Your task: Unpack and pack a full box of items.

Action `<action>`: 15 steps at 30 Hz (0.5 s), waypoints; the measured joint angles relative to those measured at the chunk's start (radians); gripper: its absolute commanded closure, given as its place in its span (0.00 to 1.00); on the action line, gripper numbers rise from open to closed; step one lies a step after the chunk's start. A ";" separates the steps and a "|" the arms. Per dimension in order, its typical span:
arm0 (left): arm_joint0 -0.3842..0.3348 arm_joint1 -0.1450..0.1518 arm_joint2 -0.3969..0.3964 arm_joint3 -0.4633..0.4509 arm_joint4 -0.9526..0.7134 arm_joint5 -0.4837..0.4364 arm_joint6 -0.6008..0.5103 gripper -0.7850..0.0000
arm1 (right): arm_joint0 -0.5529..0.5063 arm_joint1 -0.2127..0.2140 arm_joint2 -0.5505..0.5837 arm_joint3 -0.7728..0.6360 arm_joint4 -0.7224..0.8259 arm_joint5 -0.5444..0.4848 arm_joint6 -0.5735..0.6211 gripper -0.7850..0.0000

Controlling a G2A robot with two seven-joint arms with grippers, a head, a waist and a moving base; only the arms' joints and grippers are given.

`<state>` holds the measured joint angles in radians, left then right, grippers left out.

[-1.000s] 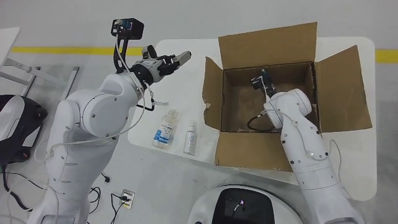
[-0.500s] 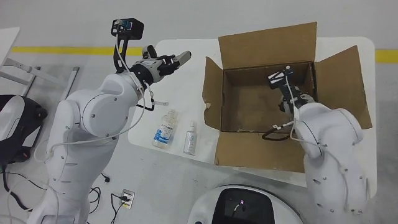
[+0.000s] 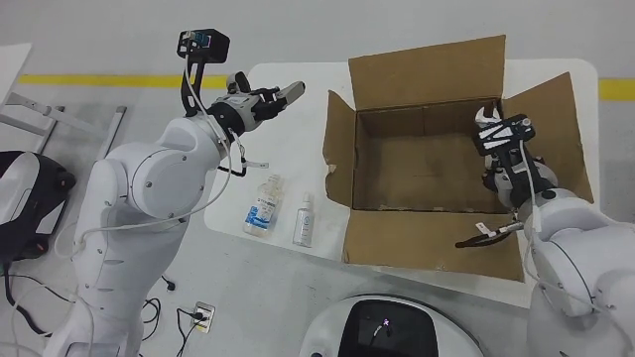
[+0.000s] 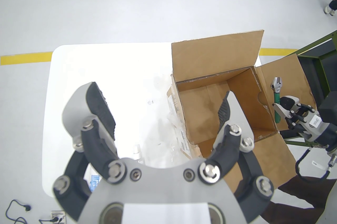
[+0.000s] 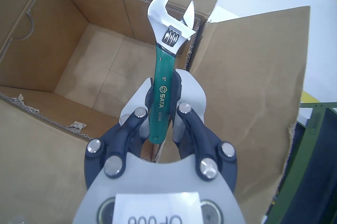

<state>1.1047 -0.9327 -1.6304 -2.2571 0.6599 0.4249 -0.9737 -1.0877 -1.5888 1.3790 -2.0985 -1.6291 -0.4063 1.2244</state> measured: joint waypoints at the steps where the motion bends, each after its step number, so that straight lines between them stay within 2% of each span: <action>1: 0.000 0.000 0.000 0.000 0.000 0.000 0.000 0.00 | 0.000 0.000 0.000 0.000 0.000 0.000 0.000 1.00; 9: 0.000 0.000 0.000 0.000 0.000 0.000 0.000 0.00 | -0.022 0.005 0.008 -0.004 0.005 -0.007 -0.036 1.00; 15: 0.000 0.000 0.000 0.000 0.000 0.000 0.000 0.00 | -0.052 0.014 0.046 -0.109 0.063 -0.010 -0.067 1.00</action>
<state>1.1047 -0.9327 -1.6304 -2.2571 0.6599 0.4249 -0.9737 -1.1400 -1.5744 1.4246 -2.2079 -1.5658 -0.4159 1.1572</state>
